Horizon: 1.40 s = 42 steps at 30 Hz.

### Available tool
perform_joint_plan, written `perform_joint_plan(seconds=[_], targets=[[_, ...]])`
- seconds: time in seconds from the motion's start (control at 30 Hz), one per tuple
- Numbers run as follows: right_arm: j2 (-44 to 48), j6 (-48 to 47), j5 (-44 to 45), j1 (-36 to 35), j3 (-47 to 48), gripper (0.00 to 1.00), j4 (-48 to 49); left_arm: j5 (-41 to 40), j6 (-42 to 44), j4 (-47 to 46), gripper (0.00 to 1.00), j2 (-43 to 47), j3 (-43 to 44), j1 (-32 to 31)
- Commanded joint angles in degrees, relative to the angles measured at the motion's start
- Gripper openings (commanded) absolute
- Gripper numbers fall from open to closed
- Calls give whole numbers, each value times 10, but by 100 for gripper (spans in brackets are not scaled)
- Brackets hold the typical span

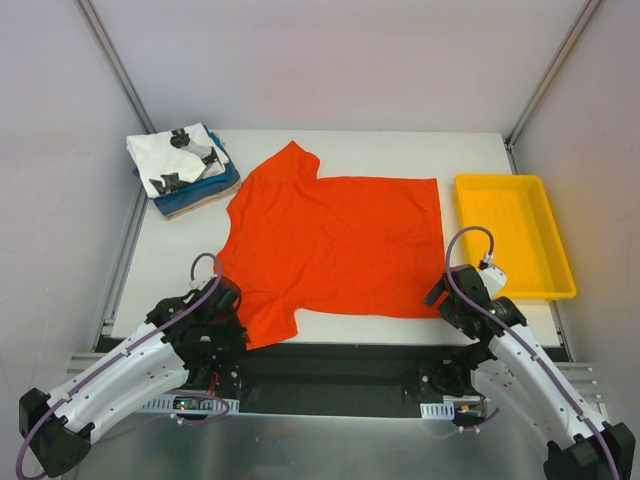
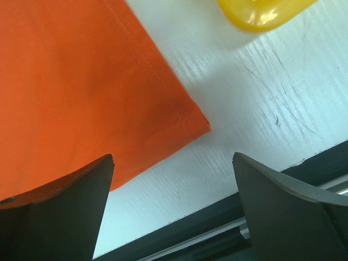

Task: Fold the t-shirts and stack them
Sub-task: Fold the tshirt

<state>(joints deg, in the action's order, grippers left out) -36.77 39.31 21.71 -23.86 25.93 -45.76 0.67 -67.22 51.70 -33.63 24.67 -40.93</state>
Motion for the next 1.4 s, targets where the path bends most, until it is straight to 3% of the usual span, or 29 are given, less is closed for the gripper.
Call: perform_joint_plan(seconds=[0.0,0.13,0.37,0.8,1.2,1.23,1.37], targets=[[-1,18,-18,9,-13,91,12,-24,21,-34,0,-3,13,-4],[-48,13,-24,10,-13,75,37,-34,32,-42,0,-15,26,-4],[-105,8,-28,12,-18,57,74,-53,26,-44,0,-26,22,-4],[-167,0,-36,21,-25,45,115,-57,19,-59,0,-16,22,-5],[-160,-20,-47,23,-15,13,115,-54,27,-79,0,-33,54,-5],[-159,-22,-46,23,-13,6,114,-56,30,-83,0,-32,57,-4],[-153,-34,-41,23,1,1,104,-76,41,-97,0,-36,78,-5]])
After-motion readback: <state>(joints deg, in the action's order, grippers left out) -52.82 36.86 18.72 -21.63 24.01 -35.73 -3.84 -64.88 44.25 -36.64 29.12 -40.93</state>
